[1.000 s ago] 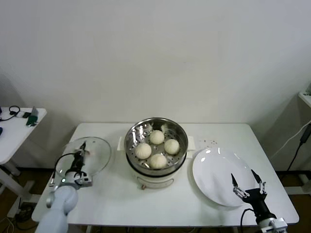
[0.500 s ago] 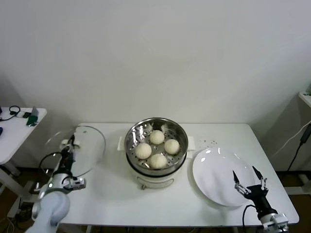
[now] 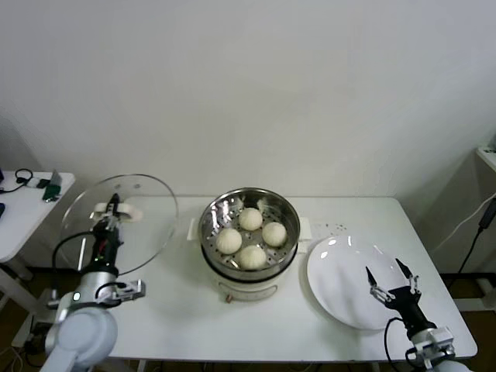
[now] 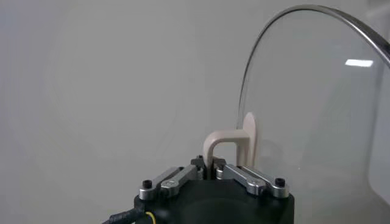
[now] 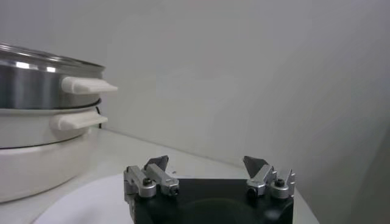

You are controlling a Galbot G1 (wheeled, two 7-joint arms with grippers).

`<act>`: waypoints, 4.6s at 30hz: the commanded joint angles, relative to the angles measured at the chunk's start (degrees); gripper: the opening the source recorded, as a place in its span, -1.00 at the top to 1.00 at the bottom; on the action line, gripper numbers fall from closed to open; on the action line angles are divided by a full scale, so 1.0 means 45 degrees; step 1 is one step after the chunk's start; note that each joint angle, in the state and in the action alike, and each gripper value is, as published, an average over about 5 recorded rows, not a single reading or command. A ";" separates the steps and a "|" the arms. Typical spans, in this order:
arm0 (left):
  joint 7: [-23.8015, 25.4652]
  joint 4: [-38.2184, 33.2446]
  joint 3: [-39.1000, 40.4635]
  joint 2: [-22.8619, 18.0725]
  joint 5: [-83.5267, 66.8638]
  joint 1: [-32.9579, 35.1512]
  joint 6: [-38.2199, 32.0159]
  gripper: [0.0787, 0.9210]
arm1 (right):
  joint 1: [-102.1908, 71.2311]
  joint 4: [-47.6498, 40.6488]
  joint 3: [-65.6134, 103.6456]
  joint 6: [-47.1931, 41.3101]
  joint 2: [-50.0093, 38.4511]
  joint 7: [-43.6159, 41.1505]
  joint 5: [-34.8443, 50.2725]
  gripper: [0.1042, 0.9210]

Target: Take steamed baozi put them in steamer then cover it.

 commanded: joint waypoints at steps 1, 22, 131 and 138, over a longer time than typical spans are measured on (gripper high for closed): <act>0.1480 -0.1519 0.4136 0.1242 -0.0293 -0.1958 0.2852 0.81 | 0.0946 -0.0631 -0.0754 0.0042 -0.0646 0.0183 0.0083 -0.76; 0.5366 0.2520 0.8482 -0.3868 0.4435 -0.6628 0.3881 0.81 | 0.1181 -0.1185 -0.0188 0.0227 -0.0294 0.0176 -0.0119 -0.76; 0.4351 -0.1181 0.7020 -0.2063 -0.0482 -0.3312 0.3499 -0.76 | 0.1237 -0.1163 0.0920 -0.1204 0.0338 -0.0019 0.0092 -0.76; 0.1228 -0.1667 0.4054 -0.1125 -0.4859 -0.2355 0.1247 -0.77 | 0.1093 -0.0920 0.0791 -0.1016 0.0186 -0.0086 0.0259 -0.76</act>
